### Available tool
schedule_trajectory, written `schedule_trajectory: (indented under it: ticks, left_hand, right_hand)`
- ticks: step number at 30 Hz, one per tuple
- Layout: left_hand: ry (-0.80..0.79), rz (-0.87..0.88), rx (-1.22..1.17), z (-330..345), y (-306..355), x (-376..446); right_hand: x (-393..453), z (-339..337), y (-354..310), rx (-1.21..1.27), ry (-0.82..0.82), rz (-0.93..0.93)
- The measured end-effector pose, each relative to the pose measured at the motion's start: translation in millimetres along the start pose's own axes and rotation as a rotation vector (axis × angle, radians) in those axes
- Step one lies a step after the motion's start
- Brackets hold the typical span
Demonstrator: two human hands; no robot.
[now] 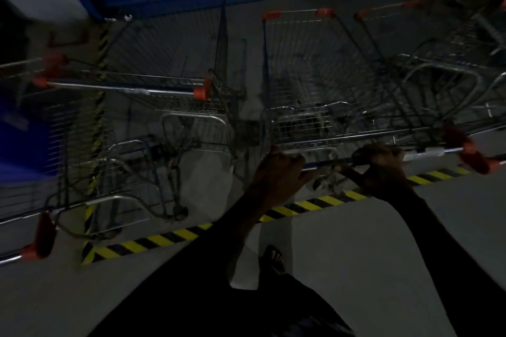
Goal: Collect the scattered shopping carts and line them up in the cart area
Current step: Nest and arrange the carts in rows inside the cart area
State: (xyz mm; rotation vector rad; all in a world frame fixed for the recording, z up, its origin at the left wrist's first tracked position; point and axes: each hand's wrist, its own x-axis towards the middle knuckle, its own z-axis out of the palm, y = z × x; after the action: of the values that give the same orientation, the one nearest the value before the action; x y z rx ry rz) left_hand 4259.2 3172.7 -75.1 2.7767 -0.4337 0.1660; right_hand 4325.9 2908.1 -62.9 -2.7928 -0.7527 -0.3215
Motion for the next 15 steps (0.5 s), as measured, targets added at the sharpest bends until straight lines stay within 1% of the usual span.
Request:
schedule_trajectory:
  ticks: [3, 5, 7, 8, 11, 12, 13, 15]
  left_hand:
    - [0.004, 0.02, -0.045, -9, 0, -7]
    - [0.012, 0.063, -0.16, -25, -4, -16]
    - [0.003, 0.051, -0.253, -51, -19, -26]
    - [0.014, 0.029, -0.239, -66, -32, -32]
    - [0.096, -0.06, -0.062, -106, -95, -51]
    - [0.102, -0.097, -0.026, -120, -120, -59]
    - [0.089, -0.141, -0.002, -134, -145, -67]
    - [0.113, -0.235, 0.043, -162, -196, -86]
  right_hand:
    - [3, -4, 3, 0.03, -0.017, -0.035]
    - [4, -4, 5, 0.066, -0.002, -0.09]
    - [7, -8, 1, 0.088, -0.029, -0.082]
    - [11, -9, -4, 0.095, -0.049, -0.045]
    - [37, -8, -40, 0.157, -0.154, 0.15]
    - [50, -4, -58, 0.177, -0.168, 0.149]
    - [65, 0, -80, 0.191, -0.15, 0.108]
    - [98, 8, -132, 0.218, -0.119, -0.008]
